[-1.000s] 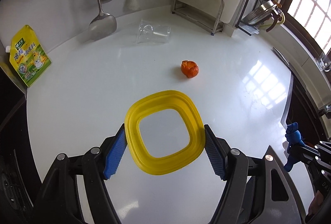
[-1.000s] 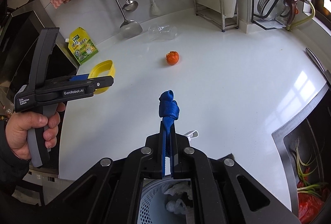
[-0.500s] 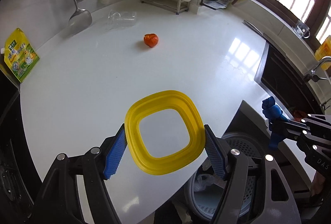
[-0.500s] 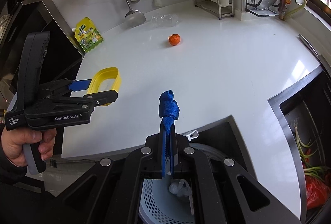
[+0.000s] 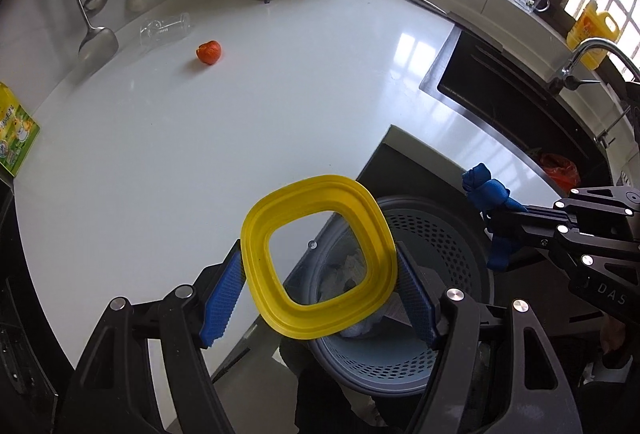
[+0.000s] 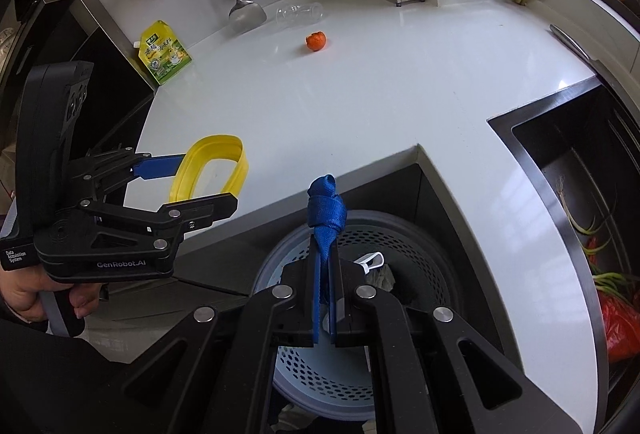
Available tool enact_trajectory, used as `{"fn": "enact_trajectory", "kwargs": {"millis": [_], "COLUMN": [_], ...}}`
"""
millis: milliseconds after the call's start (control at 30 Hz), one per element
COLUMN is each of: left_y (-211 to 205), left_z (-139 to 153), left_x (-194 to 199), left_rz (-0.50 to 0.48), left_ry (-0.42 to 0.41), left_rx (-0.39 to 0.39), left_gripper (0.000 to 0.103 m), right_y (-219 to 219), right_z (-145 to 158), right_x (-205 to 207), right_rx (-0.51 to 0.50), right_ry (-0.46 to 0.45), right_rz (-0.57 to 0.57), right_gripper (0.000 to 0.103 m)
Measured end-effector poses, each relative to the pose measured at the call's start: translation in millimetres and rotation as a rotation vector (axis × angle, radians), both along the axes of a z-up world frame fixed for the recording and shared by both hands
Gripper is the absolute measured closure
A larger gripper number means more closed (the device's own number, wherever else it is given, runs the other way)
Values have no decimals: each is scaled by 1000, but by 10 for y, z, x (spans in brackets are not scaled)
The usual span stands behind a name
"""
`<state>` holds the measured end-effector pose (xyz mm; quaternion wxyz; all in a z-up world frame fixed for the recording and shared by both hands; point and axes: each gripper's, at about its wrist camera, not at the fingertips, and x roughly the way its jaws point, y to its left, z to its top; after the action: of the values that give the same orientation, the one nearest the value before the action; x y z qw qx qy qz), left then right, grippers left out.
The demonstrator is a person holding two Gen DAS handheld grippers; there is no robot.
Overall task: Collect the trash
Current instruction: 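Carry the blue strap and yellow lid ring over the bin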
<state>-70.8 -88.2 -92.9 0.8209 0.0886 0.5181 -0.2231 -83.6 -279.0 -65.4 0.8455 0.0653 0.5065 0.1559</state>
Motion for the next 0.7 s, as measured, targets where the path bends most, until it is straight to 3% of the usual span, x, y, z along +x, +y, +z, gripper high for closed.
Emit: {"fn": "enact_trajectory", "kwargs": {"millis": [700], "left_y": [-530], "left_z": [-337], "left_x": [-233], "left_rz": [-102], "left_ry": [72], "left_rx": [33], "left_gripper": [34], "right_y": [-386], "right_z": [-431], "right_x": [-468], "right_rx": [16], "right_ry": [103], "right_rz": [-91], "right_gripper": [100]}}
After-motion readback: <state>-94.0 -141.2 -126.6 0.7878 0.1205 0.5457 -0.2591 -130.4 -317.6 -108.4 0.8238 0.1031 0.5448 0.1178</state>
